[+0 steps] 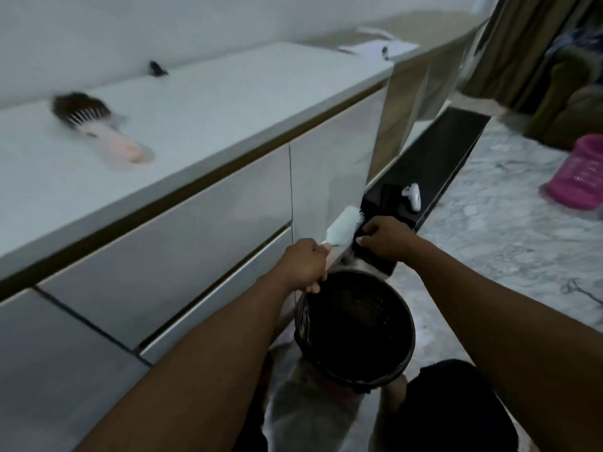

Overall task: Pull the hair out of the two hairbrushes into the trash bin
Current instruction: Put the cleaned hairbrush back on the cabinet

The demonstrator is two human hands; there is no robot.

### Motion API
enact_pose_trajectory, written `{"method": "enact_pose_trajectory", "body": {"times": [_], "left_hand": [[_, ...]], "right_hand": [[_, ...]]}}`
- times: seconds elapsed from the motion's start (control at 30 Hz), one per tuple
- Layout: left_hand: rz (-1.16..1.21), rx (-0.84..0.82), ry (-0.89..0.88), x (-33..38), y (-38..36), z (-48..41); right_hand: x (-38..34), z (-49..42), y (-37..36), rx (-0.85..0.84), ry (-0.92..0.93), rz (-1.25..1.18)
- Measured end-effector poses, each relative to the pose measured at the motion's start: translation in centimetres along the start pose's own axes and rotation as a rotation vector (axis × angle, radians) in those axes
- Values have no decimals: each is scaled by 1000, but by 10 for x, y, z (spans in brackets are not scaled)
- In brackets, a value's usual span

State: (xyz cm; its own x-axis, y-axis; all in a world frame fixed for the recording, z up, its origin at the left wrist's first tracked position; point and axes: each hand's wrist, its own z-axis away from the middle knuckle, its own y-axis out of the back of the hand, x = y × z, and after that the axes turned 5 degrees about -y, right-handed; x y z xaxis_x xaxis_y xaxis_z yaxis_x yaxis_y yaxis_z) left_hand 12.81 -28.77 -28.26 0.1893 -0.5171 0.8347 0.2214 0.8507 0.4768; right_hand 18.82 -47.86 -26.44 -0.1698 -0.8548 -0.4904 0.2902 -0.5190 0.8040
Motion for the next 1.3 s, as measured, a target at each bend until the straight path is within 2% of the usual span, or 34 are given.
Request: {"method": "enact_pose_trajectory", "body": {"times": [0.13, 0.23, 0.57, 0.9, 1.1, 1.3], "left_hand": [[-57, 144, -100, 47, 34, 34], [-99, 227, -168, 73, 58, 59], [-142, 382, -308, 125, 130, 140], [-245, 530, -368, 145, 187, 182], [-313, 645, -323, 143, 243, 212], [-281, 716, -249, 116, 306, 241]], "right_hand": [[-28, 34, 44, 132, 61, -6], [-54, 69, 75, 170, 109, -42], [-139, 150, 124, 285, 319, 2], [-204, 188, 139, 342, 490, -73], [-272, 199, 132, 386, 653, -67], [-350, 208, 105, 291, 775, -85]]}}
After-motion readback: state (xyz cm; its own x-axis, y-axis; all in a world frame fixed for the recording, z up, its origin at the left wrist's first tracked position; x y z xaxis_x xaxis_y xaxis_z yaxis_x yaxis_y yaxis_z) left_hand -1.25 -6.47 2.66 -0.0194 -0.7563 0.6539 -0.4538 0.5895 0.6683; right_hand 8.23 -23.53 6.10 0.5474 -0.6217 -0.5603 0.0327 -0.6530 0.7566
